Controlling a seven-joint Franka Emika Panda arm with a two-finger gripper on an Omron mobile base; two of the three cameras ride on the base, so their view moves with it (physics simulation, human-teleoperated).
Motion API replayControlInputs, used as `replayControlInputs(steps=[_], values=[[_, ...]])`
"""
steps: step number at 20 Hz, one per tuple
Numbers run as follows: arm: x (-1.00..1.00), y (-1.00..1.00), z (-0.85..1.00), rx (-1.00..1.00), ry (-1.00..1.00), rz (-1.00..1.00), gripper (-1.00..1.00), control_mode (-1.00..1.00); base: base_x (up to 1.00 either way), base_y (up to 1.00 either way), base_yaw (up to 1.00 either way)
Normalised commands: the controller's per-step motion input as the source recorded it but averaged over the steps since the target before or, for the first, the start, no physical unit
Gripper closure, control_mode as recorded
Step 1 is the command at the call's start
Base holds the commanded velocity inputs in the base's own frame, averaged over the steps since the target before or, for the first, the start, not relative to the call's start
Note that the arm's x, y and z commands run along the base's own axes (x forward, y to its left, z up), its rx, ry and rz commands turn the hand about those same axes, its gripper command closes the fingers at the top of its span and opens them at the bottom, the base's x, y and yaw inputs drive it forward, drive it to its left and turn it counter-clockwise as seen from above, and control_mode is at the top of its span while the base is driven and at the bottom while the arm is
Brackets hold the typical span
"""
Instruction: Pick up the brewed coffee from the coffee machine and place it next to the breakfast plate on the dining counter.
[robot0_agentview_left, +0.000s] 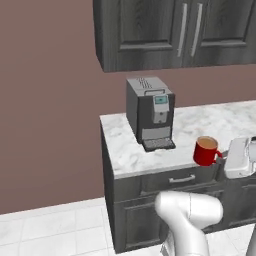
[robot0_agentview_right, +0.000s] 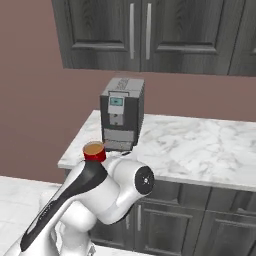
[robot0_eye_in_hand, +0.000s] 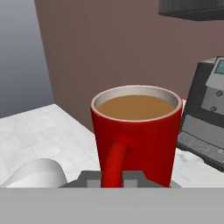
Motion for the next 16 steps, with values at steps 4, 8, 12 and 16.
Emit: replayControlInputs(steps=[4,8,12,16], values=[[0.0,0.0,0.0,0.0,0.0,0.0,1.0,1.0,-0.53,0.06,-0.42],[0.0,0.0,0.0,0.0,0.0,0.0,1.0,1.0,-0.5,0.0,-0.65],[0.0,0.0,0.0,0.0,0.0,0.0,1.0,1.0,-0.54,0.0,-0.84],[0.0,0.0,0.0,0.0,0.0,0.0,1.0,1.0,-0.48,0.1,-0.88]])
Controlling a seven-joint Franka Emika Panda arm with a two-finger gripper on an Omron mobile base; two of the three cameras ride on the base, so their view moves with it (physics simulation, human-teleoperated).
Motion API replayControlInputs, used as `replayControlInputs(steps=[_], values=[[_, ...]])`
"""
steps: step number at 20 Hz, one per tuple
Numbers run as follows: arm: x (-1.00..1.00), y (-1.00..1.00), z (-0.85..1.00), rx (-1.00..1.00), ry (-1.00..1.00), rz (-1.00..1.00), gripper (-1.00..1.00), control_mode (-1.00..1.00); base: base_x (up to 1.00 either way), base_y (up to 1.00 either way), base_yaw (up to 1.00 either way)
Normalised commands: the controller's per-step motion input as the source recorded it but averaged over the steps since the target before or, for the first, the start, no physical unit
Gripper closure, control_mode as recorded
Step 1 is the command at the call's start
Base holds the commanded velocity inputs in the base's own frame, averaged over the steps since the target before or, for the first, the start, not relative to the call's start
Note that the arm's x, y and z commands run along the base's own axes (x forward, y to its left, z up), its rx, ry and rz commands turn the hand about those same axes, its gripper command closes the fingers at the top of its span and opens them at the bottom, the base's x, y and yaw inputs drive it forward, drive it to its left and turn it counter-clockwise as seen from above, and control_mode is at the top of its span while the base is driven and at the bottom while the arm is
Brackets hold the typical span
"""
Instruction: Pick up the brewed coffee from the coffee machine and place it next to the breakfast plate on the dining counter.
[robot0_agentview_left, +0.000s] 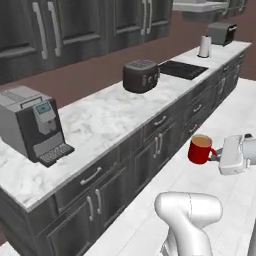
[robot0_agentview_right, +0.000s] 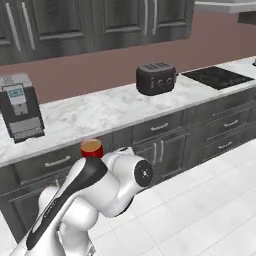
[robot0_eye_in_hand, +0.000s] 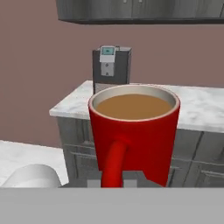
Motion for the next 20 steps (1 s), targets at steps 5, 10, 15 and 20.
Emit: replayControlInputs(steps=[5,10,15,20], values=[[0.0,0.0,0.0,0.0,0.0,0.0,1.0,1.0,-0.41,0.11,-0.89],[0.0,0.0,0.0,0.0,0.0,0.0,1.0,1.0,-0.34,0.14,-0.9],[0.0,0.0,0.0,0.0,0.0,0.0,1.0,1.0,-0.23,0.2,-0.88],[0.0,0.0,0.0,0.0,0.0,0.0,1.0,1.0,-0.01,0.01,-0.78]])
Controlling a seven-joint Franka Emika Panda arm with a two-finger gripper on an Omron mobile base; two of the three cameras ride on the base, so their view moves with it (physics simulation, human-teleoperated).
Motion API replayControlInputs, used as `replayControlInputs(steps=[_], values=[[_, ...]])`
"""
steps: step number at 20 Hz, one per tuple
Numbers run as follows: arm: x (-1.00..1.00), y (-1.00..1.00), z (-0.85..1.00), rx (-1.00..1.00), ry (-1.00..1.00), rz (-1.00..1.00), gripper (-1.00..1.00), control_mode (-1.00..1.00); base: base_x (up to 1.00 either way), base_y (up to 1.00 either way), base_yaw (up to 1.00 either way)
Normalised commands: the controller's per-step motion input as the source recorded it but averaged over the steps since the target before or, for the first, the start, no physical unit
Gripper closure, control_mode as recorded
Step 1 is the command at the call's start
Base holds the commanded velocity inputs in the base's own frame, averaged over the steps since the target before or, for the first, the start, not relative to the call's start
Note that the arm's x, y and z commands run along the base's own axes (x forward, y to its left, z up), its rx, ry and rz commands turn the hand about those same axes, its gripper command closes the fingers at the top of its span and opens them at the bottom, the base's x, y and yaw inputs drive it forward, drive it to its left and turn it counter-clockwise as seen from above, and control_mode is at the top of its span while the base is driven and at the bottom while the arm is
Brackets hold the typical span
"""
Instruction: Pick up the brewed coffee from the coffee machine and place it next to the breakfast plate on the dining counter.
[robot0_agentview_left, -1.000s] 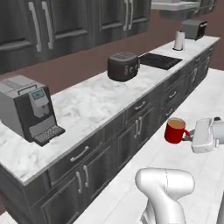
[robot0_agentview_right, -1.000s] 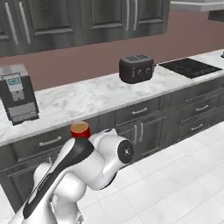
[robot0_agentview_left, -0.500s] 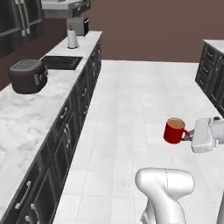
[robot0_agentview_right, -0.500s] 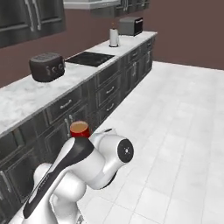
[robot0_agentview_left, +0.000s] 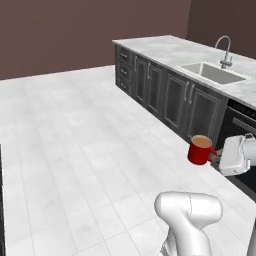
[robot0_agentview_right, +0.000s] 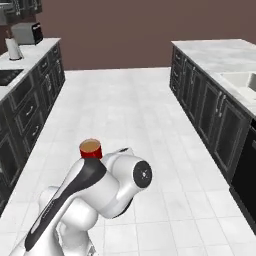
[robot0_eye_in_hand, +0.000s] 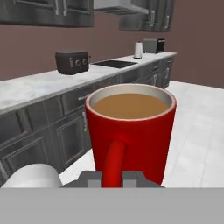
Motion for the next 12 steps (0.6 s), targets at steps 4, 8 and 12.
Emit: replayControlInputs(steps=[4,8,12], values=[[0.0,0.0,0.0,0.0,0.0,0.0,1.0,1.0,0.32,-0.73,-0.4],[0.0,0.0,0.0,0.0,0.0,0.0,1.0,1.0,0.37,-0.83,-0.31],[0.0,0.0,0.0,0.0,0.0,0.0,1.0,1.0,0.11,-0.58,-0.58]])
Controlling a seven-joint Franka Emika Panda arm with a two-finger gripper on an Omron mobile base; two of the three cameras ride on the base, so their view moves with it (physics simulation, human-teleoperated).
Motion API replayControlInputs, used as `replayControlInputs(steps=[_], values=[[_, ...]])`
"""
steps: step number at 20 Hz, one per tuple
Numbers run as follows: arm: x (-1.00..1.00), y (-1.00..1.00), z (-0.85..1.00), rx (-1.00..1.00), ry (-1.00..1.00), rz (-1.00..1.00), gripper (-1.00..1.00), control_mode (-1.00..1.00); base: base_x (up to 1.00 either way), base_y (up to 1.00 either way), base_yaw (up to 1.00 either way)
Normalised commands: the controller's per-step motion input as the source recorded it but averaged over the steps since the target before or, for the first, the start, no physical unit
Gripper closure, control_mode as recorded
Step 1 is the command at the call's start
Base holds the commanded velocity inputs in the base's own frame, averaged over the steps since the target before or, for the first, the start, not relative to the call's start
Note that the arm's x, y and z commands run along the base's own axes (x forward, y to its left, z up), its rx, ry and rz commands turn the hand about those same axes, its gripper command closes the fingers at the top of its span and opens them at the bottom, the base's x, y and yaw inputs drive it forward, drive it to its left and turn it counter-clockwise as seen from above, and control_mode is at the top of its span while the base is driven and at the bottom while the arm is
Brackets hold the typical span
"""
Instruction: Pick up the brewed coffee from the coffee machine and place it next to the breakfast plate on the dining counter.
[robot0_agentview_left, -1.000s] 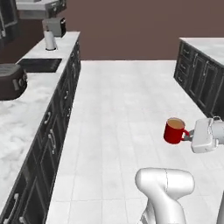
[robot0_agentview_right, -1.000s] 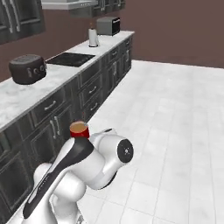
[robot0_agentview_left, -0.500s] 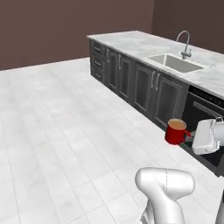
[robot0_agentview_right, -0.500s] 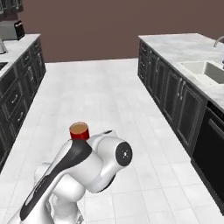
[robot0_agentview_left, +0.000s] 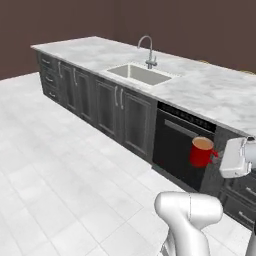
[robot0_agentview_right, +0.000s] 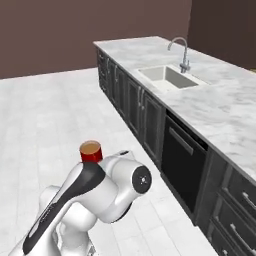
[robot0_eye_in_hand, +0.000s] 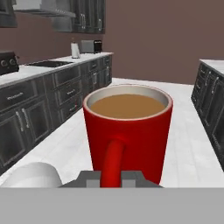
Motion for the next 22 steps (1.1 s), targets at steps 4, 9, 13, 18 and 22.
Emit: replayControlInputs(steps=[4,9,13,18,22], values=[[0.0,0.0,0.0,0.0,0.0,0.0,1.0,1.0,0.01,-0.57,-0.69],[0.0,0.0,0.0,0.0,0.0,0.0,1.0,1.0,-0.1,-0.67,-0.69],[0.0,0.0,0.0,0.0,0.0,0.0,1.0,1.0,-0.02,-0.71,-0.66],[0.0,0.0,0.0,0.0,0.0,0.0,1.0,1.0,0.21,-0.92,-0.47],[0.0,0.0,0.0,0.0,0.0,0.0,1.0,1.0,0.57,-1.0,-0.19]])
